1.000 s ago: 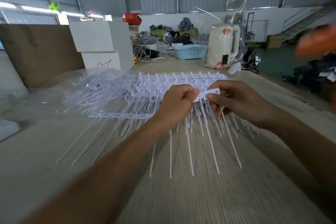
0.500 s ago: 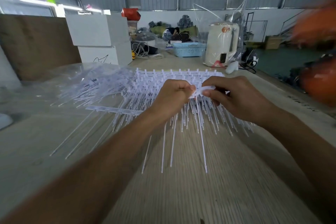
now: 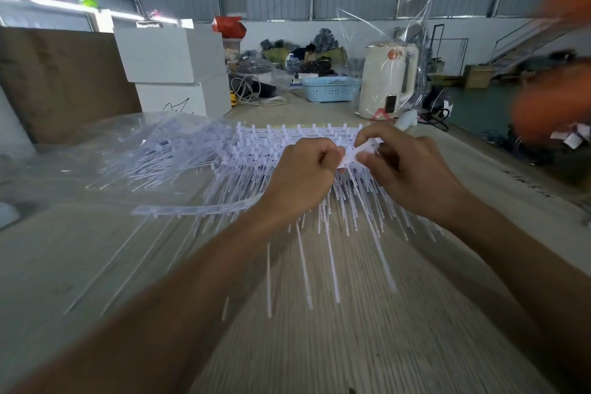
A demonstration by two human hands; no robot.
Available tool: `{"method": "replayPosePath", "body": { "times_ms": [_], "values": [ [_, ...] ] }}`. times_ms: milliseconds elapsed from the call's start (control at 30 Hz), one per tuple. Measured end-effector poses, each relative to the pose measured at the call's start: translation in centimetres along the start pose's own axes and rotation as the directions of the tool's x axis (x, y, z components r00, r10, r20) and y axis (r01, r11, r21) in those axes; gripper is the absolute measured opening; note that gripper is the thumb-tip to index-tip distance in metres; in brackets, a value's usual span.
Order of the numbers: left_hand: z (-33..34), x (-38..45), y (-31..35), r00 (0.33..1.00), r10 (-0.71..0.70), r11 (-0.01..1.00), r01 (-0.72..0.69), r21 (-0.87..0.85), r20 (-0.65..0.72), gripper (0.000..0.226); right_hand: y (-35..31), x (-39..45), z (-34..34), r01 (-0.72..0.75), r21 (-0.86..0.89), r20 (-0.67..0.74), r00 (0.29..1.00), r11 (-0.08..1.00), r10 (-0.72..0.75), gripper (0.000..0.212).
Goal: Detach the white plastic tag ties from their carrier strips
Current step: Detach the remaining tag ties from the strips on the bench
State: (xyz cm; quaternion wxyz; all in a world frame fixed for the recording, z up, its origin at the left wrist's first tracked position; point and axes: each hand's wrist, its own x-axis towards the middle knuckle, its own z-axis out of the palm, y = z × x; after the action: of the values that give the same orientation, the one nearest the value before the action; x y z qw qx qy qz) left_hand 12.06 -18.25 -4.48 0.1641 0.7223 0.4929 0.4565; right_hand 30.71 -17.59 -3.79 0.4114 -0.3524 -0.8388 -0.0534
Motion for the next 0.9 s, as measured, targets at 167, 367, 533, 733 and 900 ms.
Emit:
{"method": "replayPosePath", "body": {
  "times_ms": [167, 367, 533, 733, 900],
  "values": [
    [0.2, -0.6, 0.2, 0.989, 0.134, 0.920, -0.099, 0.379, -0.067, 0.028, -0.4, -0.1, 1.0, -0.083, -0.126, -0.081, 0.994, 0.989, 0.073, 0.020],
    [1.0, -0.8, 0.9, 0.975, 0.220, 0.953, -0.209, 0.218, -0.029, 0.029, 1.5, 0.0, -0.9, -0.329, 0.204, -0.005, 0.942, 0.922, 0.337, 0.018],
    [0.7, -0.9, 0.2, 0.988, 0.153, 0.987, -0.155, 0.039, 0.035, 0.027, -0.4, 0.0, 0.2, -0.447, 0.503, 0.245, 0.895, 0.740, 0.374, 0.022],
    [0.9, -0.8, -0.1, 0.980, 0.197, 0.979, -0.195, -0.056, 0.019, 0.023, -0.5, -0.1, 0.2, -0.353, 0.476, 0.224, 0.934, 0.806, 0.276, 0.015],
    [0.3, 0.0, -0.8, 0.999, 0.042, 0.996, -0.042, 0.074, -0.005, 0.015, 0.5, 0.0, -0.5, -0.364, 0.509, 0.166, 0.931, 0.780, 0.325, 0.010]
  ]
}}
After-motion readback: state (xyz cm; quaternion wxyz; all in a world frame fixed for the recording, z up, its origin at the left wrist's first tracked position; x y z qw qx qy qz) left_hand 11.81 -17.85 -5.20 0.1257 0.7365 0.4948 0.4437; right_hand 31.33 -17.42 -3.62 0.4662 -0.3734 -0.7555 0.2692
